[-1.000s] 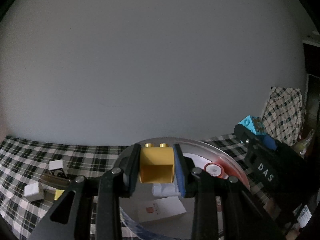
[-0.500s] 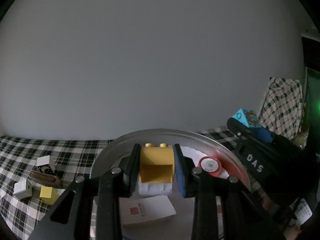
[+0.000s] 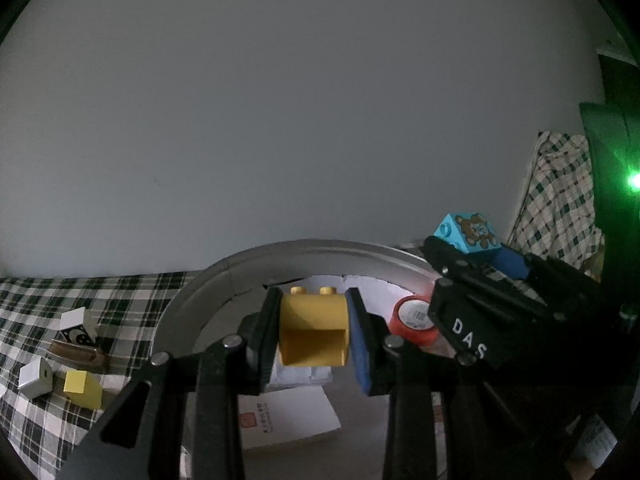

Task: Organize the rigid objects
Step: 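Open the left tool to drop the yellow brick in the tin while the right tool drops the teddy block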

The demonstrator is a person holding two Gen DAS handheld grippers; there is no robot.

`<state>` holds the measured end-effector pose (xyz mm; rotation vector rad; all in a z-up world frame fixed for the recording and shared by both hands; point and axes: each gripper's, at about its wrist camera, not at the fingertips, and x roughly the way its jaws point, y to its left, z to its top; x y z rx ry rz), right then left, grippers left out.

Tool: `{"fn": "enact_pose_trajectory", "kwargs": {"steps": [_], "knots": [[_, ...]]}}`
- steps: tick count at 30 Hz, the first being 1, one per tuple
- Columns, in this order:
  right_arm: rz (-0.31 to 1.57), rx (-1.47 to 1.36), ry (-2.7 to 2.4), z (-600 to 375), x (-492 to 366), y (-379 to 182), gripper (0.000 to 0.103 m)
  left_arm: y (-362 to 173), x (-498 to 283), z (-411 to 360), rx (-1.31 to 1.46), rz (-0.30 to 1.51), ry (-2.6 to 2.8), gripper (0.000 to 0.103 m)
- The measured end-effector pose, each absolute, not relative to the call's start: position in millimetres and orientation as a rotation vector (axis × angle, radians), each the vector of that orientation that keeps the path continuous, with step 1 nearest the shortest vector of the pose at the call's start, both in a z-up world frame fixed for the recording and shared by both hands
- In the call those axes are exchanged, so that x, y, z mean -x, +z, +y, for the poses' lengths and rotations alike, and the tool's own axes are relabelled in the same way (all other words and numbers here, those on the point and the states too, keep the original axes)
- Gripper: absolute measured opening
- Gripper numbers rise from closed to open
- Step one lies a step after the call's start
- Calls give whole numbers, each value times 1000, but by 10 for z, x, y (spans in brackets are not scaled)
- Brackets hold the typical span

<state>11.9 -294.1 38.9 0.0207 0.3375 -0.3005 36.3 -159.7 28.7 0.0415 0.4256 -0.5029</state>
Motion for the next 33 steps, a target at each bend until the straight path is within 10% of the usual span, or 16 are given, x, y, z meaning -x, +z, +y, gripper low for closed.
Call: {"fn": "enact_pose_trajectory", "kwargs": {"steps": [14, 16, 18, 33], "knots": [[410, -26, -251, -2945, -252, 274, 46, 185, -454, -1628, -72, 479, -452, 36], [406, -57, -240, -2977, -239, 274, 55, 184, -440, -1616, -74, 483, -442, 86], [405, -87, -221, -3003, -214, 296, 87, 218, -380, -1580, -53, 456, -426, 102], [215, -198, -287, -3083, 138, 453, 92, 313, -323, -1224, -18, 449, -323, 102]]}}
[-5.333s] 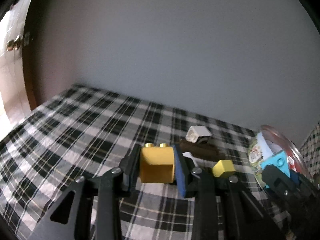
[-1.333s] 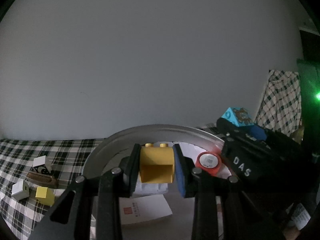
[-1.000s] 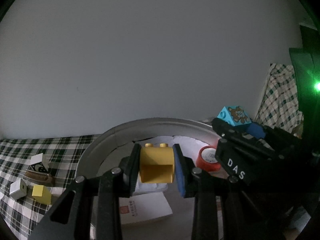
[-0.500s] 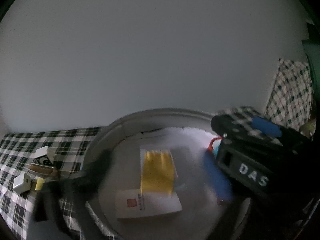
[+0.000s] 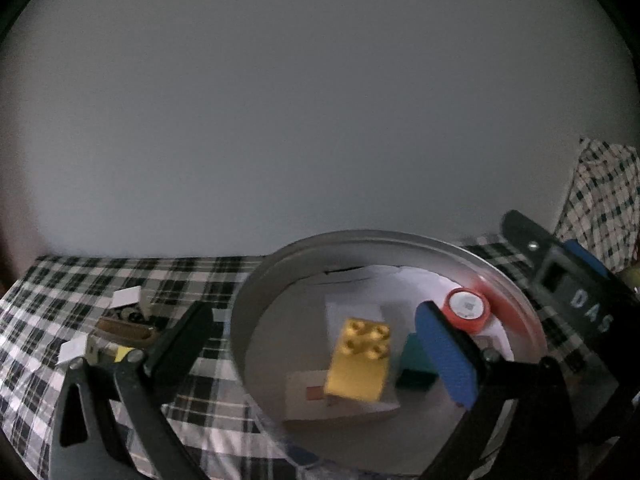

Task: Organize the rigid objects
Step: 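Open the left tool to drop the yellow brick in the tin while the right tool drops the teddy block, then withdraw both tools from the tin toward the remaining blocks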

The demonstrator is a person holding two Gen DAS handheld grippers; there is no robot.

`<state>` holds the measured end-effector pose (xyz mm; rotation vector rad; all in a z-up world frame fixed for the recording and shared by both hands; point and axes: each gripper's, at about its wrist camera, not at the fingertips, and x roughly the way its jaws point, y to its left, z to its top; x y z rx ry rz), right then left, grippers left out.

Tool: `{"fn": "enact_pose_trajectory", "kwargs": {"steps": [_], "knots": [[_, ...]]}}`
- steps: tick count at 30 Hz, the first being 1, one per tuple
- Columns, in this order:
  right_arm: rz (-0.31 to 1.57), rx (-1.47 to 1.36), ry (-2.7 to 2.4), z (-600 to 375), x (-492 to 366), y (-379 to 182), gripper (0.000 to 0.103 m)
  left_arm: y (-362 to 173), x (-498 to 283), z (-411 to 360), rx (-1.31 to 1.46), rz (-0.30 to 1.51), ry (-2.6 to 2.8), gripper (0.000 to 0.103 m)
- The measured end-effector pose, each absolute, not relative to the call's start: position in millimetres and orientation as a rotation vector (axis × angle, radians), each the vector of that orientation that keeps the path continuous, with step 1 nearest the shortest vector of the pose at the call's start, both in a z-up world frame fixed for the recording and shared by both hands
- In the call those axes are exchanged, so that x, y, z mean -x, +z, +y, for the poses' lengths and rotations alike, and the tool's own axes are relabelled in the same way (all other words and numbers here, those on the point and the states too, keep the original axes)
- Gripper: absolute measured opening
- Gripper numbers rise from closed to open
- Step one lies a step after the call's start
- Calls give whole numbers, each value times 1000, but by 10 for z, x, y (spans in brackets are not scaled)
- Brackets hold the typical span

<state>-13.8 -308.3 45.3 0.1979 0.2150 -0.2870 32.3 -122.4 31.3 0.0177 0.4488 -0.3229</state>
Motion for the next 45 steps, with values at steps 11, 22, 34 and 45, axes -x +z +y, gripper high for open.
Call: {"fn": "enact_pose_trajectory", "kwargs": {"steps": [11, 22, 34, 45], "knots": [[-18, -191, -382, -2982, 462, 483, 97, 312, -238, -726, -79, 357, -151, 102], [-92, -8, -447, -2609, 486, 411, 100, 234, -275, -242, -84, 329, -66, 102], [-132, 8, -545, -2557, 579, 392, 101, 130, -372, -28, -8, 373, -89, 102], [-101, 4, -523, -2354, 543, 390, 101, 89, -412, 27, -22, 400, -81, 102]]}}
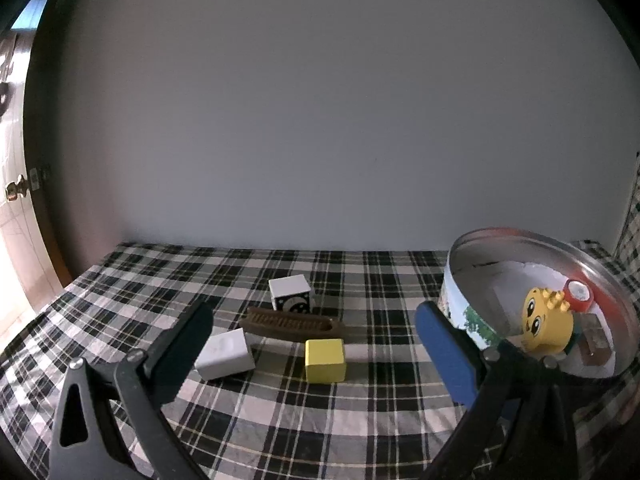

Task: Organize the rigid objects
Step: 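Withdraw both tools from the tin toward the remaining blocks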

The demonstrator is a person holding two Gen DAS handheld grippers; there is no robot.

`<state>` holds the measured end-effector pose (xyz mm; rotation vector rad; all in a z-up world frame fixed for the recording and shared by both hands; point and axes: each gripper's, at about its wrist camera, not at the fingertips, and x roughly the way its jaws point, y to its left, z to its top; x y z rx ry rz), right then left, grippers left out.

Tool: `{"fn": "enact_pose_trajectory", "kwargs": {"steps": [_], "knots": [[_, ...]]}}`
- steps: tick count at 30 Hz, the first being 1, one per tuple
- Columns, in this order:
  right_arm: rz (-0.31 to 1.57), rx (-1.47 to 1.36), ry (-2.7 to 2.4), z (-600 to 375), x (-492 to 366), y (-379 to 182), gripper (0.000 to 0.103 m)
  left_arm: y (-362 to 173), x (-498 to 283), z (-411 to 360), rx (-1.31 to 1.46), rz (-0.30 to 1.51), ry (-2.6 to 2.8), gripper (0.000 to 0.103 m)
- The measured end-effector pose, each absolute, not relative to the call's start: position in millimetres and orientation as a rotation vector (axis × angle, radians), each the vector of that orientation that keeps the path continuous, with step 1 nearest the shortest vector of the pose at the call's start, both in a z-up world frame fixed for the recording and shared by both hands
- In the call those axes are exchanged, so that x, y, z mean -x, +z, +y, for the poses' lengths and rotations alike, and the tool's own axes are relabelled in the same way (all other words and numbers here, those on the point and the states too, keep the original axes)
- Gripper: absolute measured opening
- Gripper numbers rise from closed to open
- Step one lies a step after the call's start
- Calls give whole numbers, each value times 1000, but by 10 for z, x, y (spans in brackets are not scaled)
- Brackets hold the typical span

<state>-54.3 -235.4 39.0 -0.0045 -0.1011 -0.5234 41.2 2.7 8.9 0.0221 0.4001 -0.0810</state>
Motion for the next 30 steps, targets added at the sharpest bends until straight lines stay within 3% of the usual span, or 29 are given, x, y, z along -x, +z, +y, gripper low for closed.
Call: {"fn": "enact_pose_trajectory", "kwargs": {"steps": [18, 30], "knots": [[-16, -1, -305, -1451, 328, 334, 101, 50, -537, 392, 1, 423, -41, 102], [143, -54, -195, -1223, 71, 236, 101, -20, -802, 1159, 45, 480, 107, 102]]}}
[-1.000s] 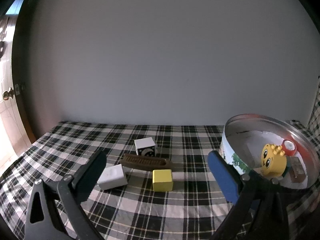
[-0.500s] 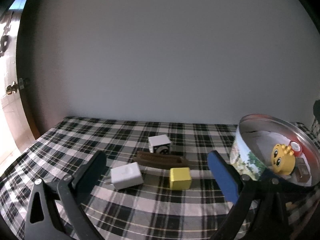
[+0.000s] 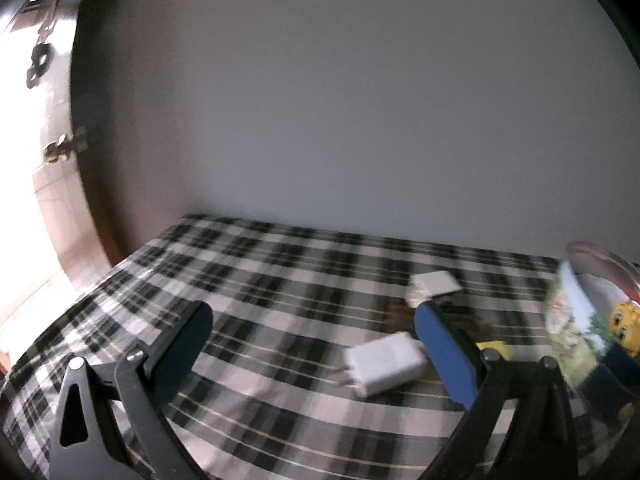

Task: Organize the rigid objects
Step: 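Withdraw both tools from the tin toward the remaining blocks, then grasp the small yellow block with the right tool while the left tool grasps the white charger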

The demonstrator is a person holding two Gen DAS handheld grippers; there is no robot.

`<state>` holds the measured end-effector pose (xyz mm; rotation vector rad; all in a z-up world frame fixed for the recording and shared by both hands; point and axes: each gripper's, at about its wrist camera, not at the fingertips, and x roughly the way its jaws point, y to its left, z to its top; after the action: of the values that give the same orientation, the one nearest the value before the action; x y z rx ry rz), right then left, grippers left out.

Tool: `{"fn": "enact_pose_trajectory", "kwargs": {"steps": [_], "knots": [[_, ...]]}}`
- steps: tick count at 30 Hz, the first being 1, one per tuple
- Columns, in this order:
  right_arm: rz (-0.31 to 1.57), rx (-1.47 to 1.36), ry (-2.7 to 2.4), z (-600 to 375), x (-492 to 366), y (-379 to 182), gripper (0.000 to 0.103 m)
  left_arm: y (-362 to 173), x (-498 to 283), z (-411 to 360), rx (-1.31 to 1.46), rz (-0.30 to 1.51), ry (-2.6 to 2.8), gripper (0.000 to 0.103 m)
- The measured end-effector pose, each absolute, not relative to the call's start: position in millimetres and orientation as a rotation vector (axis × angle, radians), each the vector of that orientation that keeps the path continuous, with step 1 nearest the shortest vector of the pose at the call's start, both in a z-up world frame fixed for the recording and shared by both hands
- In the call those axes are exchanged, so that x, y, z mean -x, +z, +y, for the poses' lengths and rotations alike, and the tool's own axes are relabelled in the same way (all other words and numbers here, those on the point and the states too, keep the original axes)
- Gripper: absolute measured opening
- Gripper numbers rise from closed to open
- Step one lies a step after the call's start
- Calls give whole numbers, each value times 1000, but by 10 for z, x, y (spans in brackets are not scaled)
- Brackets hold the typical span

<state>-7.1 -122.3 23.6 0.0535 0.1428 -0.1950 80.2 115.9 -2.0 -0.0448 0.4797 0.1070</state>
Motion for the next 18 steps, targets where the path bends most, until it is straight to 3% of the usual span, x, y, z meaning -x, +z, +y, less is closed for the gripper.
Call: {"fn": "enact_pose_trajectory", "kwargs": {"steps": [16, 18], "knots": [[444, 81, -41, -472, -557, 42, 101, -141, -1038, 1651, 114, 591, 200, 102], [499, 101, -31, -392, -663, 2, 92, -148, -1049, 1645, 112, 599, 196, 102]]}}
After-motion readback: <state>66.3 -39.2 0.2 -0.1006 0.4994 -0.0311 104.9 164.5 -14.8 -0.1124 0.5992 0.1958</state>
